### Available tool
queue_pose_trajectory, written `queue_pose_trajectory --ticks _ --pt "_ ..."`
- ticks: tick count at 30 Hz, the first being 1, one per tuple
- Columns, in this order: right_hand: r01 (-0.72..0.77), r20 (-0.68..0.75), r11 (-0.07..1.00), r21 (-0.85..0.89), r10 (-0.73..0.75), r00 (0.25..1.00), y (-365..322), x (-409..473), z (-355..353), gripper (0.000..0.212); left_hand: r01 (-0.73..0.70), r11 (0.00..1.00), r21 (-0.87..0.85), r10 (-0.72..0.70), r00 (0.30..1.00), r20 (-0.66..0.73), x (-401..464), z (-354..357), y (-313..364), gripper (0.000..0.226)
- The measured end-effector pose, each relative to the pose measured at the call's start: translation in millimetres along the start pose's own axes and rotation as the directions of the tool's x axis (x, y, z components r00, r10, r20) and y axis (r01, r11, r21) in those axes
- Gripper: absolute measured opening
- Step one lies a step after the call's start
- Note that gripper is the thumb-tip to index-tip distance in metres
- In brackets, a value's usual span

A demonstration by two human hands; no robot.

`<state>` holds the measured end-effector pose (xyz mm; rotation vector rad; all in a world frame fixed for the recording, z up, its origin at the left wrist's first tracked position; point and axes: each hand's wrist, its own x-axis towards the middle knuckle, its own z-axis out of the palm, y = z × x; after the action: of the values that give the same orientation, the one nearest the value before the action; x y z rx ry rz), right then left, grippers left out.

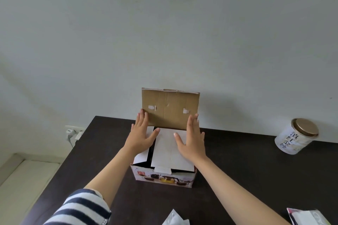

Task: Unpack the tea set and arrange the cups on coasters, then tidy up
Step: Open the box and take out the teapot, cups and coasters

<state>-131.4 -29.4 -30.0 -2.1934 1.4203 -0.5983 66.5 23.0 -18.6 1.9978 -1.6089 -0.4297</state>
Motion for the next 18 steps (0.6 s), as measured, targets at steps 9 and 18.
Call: queue_pose_trajectory --ticks 9,18 --pt "-0.073 0.18 0.959 -0.272 0.126 0.976 4 6 16 0.08 0.051 0.996 0.072 -0.06 0.99 0.126 -3 18 -17 0.073" --pt "-0.071 0.208 0.954 -0.291 0.136 0.969 0 -19 13 0.077 0.074 0.994 0.079 -0.084 0.987 0.14 -27 18 -16 0.069"
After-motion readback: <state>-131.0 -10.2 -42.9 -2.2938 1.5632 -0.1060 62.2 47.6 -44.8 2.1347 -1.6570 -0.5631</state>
